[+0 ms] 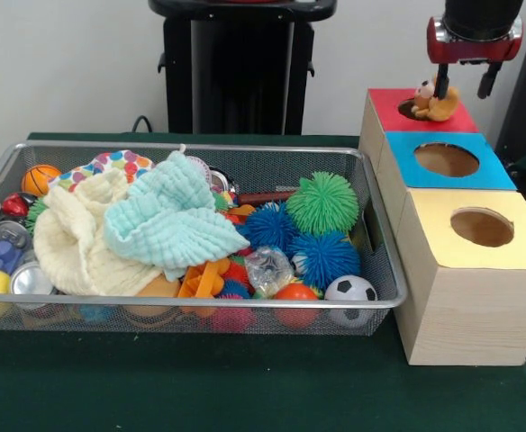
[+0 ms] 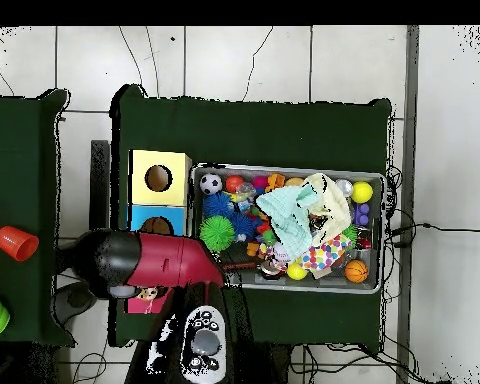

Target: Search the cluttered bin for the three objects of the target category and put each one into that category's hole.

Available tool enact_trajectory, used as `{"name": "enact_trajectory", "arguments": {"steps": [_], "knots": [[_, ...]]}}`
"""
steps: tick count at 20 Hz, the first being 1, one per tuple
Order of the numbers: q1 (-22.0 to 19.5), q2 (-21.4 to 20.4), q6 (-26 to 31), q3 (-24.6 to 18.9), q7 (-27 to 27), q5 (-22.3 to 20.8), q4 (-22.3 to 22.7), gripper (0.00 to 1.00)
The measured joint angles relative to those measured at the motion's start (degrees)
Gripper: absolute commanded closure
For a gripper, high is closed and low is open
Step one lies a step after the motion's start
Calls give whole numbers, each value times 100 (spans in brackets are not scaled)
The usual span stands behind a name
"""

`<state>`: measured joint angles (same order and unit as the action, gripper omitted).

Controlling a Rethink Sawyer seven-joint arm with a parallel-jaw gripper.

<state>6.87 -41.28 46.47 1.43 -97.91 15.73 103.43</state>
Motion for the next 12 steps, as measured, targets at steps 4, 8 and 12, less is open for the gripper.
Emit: {"name": "enact_trajectory", "arguments": {"steps": [4,8,12], "knots": [[-18,-2,-111,0,0,52,31,0],[-60,-9,-227,1,0,90,122,0],[-118,-11,-337,4,0,94,195,0]]}}
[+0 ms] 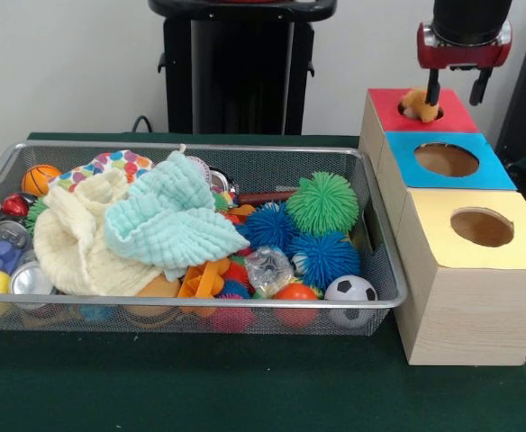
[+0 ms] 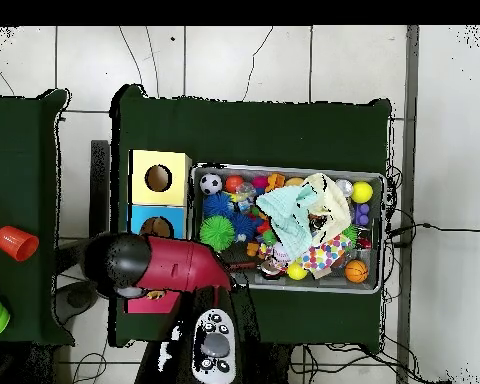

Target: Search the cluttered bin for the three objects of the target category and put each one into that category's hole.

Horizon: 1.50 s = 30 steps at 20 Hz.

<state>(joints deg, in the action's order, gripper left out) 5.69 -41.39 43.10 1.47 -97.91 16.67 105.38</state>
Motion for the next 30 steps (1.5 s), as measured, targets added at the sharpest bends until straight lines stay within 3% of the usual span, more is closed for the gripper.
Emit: {"name": "enact_trajectory", "arguments": {"steps": [17,24,30], "knots": [[-144,-38,-633,81,0,34,16,0],[-577,-34,-739,19,0,41,37,0],[-1549,31,-1616,-417,0,59,342,0]]}}
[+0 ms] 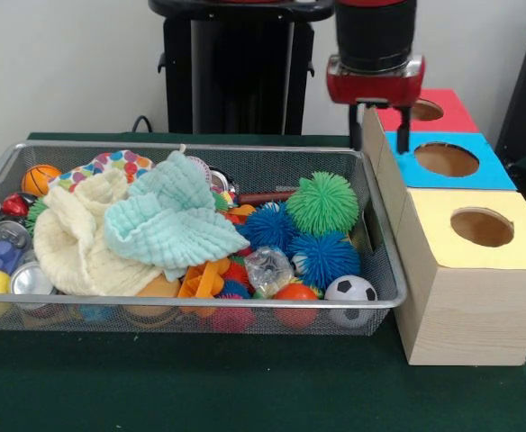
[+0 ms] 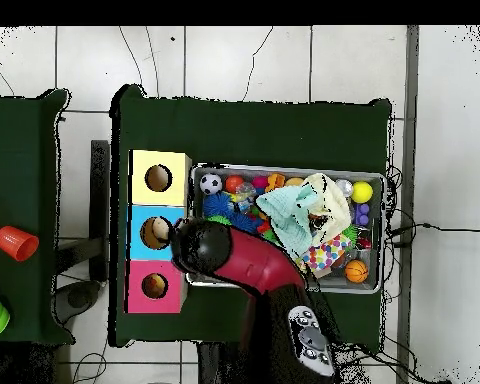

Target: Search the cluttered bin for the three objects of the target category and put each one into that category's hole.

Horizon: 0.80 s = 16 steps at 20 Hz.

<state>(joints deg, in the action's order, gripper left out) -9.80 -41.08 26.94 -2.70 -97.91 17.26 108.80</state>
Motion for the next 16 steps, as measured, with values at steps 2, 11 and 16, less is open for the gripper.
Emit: {"name": "enact_trajectory", "arguments": {"steps": [2,11,16], "knots": [[-127,58,-157,-37,0,-8,19,0],[-827,1153,-1721,-284,0,-540,-60,0],[-889,1917,-2519,-403,0,-1020,-352,0]]}}
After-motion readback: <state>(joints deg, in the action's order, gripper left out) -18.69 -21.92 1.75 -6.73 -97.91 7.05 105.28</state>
